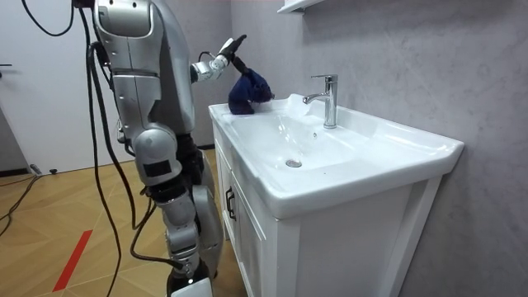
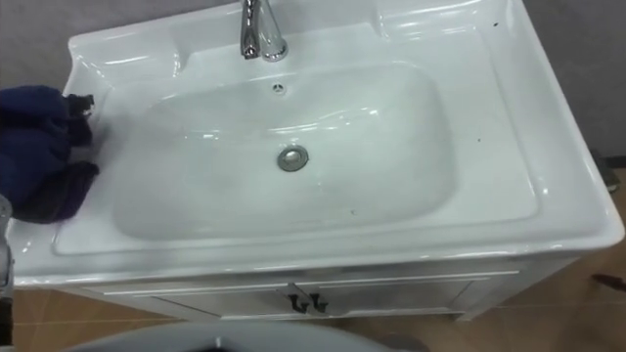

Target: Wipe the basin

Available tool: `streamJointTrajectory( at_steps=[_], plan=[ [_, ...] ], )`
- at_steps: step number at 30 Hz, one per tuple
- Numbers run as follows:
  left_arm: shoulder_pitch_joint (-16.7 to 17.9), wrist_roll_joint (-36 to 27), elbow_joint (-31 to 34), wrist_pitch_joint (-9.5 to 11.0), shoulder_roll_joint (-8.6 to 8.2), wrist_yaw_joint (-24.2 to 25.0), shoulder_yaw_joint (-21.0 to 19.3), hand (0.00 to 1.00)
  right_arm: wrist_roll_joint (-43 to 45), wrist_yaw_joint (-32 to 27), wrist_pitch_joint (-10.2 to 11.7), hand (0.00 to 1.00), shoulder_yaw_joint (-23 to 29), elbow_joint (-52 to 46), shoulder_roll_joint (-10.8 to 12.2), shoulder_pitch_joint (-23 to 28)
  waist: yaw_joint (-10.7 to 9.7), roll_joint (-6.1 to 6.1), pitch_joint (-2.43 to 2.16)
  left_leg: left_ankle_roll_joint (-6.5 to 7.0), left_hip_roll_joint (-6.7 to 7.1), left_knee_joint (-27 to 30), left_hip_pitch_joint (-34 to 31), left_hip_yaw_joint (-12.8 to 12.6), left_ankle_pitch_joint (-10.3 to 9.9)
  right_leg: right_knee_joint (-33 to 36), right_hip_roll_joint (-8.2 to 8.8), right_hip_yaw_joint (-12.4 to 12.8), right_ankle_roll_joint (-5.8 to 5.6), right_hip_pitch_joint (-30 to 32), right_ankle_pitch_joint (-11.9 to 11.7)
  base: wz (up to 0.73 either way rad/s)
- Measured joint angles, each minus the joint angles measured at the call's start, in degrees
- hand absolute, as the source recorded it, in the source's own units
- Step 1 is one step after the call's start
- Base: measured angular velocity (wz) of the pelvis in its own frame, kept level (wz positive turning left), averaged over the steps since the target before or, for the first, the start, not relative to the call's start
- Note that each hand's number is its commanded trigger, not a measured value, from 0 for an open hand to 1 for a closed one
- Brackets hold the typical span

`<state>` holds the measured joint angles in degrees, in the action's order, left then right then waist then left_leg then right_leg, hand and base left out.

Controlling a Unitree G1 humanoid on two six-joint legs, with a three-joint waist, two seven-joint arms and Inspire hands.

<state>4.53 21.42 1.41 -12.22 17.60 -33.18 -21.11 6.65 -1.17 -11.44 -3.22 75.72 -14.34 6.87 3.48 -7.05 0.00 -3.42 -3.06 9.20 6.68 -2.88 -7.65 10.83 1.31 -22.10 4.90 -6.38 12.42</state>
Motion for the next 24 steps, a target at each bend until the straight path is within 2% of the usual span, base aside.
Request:
streamJointTrajectory(
  at_steps=[4, 12, 15, 16, 19, 22, 24],
  plan=[
    [-0.1, -1.0, 1.7, 0.0, 0.04, 0.2, -1.3, 0.00, -0.1, 0.1, 0.0, 0.00, 0.0, 0.1, 0.0, -0.2, 0.2, 0.09, 0.10, 0.00, 0.01, 0.0, -0.1, 0.0, 0.0, 0.0, -0.01, 0.0, -0.01, 0.0, 0.0, 0.00],
    [-0.2, -1.0, 1.7, -0.5, 0.04, 2.3, -1.4, 0.00, 0.0, 0.7, -0.5, 0.00, 0.0, 0.5, 0.2, -0.1, 0.9, 0.49, 0.36, 0.00, 0.03, 0.0, -0.3, 0.0, 0.0, -0.1, -0.03, 0.0, -0.02, 0.1, 0.0, 0.00],
    [-0.2, -1.0, 2.0, -1.0, 0.04, 2.9, -1.4, 0.00, 0.2, 0.8, -0.6, 0.00, 0.1, 0.6, 0.4, -0.1, 1.0, 0.68, 0.25, 0.00, 0.03, 0.0, -0.8, 0.0, 0.0, -0.1, -0.02, -0.1, -0.03, 0.5, 0.0, 0.00],
    [-0.3, -0.9, 2.1, -1.2, 0.05, 3.6, -1.4, 0.00, 0.2, 1.1, -0.6, 0.00, 0.2, 0.6, 0.5, -0.1, 1.2, 0.57, 0.06, 0.00, 0.01, 0.0, -0.8, 0.0, 0.0, 0.0, -0.02, -0.1, -0.03, 0.5, 0.0, 0.00],
    [-0.3, -0.5, 2.1, -1.7, 0.09, 6.3, -1.4, 0.00, 0.4, 1.7, -0.7, 0.00, 0.8, 0.7, 0.5, 0.0, 1.2, 0.65, 0.04, 0.00, 0.00, 0.0, -0.8, 0.2, 0.0, 0.0, -0.02, -0.2, -0.06, 0.5, 0.0, 0.00],
    [-0.3, -0.3, 2.1, -3.1, 0.10, 9.8, -1.4, 0.00, 0.6, 2.9, -0.8, 0.00, 1.1, 0.6, 0.5, -0.2, 1.2, 1.06, 0.32, 0.02, -0.01, 0.0, -0.8, 0.4, -0.1, 0.0, -0.02, -0.3, -0.06, 0.5, 0.0, 0.00],
    [-0.3, 0.8, 2.1, -4.3, 0.10, 12.4, -1.3, 0.00, 0.6, 3.6, -1.2, 0.00, 1.1, 0.2, 0.6, -0.3, 1.1, 1.04, 0.31, 0.02, 0.01, 0.1, -1.0, 0.3, -0.1, -0.1, -0.02, -0.3, -0.07, 0.5, 0.0, 0.04]
  ],
)
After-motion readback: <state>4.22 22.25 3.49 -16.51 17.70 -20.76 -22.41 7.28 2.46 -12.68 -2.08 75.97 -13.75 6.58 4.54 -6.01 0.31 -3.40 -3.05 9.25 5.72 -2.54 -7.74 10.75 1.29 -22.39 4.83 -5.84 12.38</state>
